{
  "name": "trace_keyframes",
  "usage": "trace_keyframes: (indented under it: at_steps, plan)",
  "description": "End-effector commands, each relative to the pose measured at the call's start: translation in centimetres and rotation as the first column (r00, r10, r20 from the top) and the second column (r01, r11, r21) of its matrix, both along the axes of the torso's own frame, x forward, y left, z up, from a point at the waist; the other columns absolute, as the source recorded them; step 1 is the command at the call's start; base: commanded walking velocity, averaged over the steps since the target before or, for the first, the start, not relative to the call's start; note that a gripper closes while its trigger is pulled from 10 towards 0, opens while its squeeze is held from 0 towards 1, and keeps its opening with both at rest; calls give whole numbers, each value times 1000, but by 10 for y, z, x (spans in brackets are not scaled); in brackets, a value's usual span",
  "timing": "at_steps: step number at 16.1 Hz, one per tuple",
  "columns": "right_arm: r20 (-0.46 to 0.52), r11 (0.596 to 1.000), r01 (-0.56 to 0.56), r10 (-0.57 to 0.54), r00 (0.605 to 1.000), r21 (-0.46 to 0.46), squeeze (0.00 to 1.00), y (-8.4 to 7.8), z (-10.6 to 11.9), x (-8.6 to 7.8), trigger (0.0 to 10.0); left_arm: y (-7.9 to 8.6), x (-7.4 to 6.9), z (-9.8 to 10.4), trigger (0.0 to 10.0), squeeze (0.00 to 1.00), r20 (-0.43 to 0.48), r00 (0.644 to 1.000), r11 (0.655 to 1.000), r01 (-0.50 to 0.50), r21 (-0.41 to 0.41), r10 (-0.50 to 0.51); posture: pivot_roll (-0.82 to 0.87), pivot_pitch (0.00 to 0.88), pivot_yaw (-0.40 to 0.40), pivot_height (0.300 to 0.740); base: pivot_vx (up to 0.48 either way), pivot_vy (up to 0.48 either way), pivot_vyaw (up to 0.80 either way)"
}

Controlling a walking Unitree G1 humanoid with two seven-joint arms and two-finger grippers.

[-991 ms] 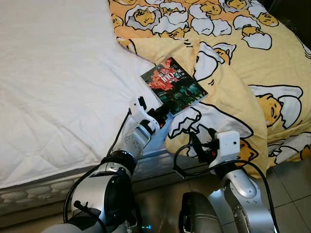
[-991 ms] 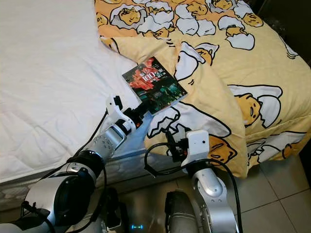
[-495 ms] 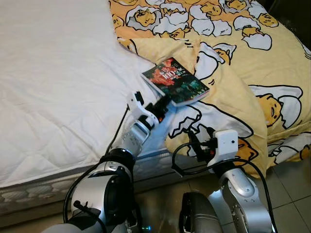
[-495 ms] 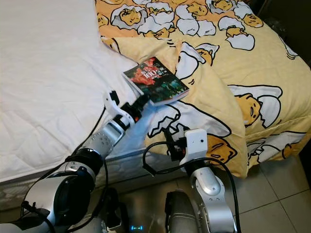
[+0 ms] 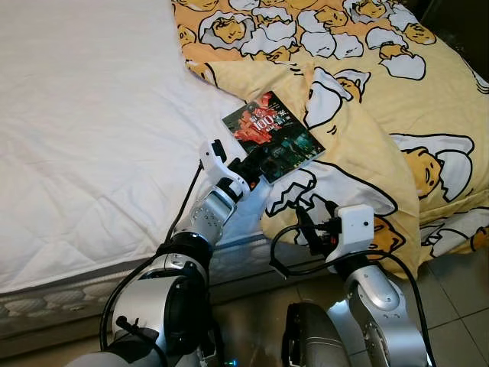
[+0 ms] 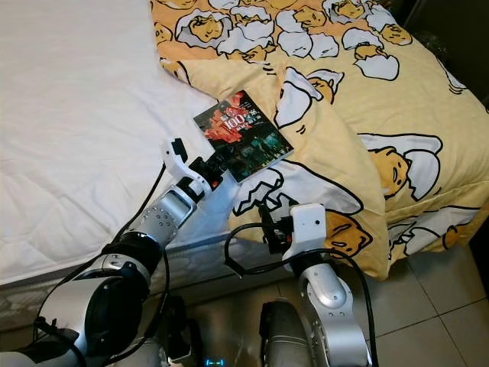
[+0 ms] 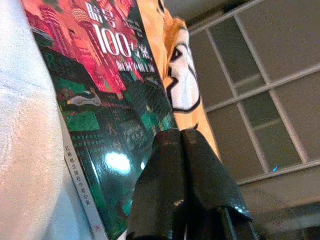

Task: Clean up the room

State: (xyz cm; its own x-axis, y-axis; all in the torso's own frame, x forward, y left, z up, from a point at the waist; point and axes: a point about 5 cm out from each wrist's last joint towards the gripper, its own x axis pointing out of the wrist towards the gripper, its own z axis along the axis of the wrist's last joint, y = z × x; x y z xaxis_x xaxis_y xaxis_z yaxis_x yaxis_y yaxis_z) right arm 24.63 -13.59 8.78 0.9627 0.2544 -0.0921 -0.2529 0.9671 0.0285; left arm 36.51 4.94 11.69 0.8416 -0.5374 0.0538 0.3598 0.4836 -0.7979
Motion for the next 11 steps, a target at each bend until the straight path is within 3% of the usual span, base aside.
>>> trace_keyframes:
  at_steps: [1,2,3,4,5,6,8,11]
  plan:
    - [-13,1000,8,-8,1000,-2,0,0,-3,-1,10000,-57,-21,-6,0,0,-31,992,992,123,-1,-122,-187,142,3,653,0,0,0]
    - [-11,1000,9,-9,1000,1,0,0,-3,-1,10000,-56,-22,-7,5843,0,-27,992,991,124,47,-123,-186,144,4,653,0,0,0]
    - [2,1000,11,-11,1000,5,0,1,-1,-1,10000,-51,-20,-10,10000,1000,27,994,972,102,211,-110,-187,145,4,653,0,0,0]
    - [23,1000,8,-8,1000,7,0,0,1,-1,10000,-43,-17,-13,10000,1000,100,991,905,38,424,-89,-188,146,5,653,0,0,0]
    - [35,1000,0,0,999,7,0,-2,3,-2,10000,-33,-13,-11,10000,1000,192,976,793,-34,608,-105,-189,145,7,653,0,0,0]
    - [45,1000,-6,6,999,0,0,-4,3,-2,10000,-24,-9,-8,10000,1000,233,967,739,-83,669,-103,-189,145,10,653,0,0,0]
    - [50,1000,19,-18,999,-5,0,-10,1,-1,10000,-9,1,3,10000,1000,286,956,706,-155,691,-70,-184,142,13,653,0,0,0]
    - [63,1000,23,-23,998,7,0,-7,2,0,10000,-12,1,7,10000,1000,334,941,695,-201,690,-59,-183,143,17,683,0,0,0]
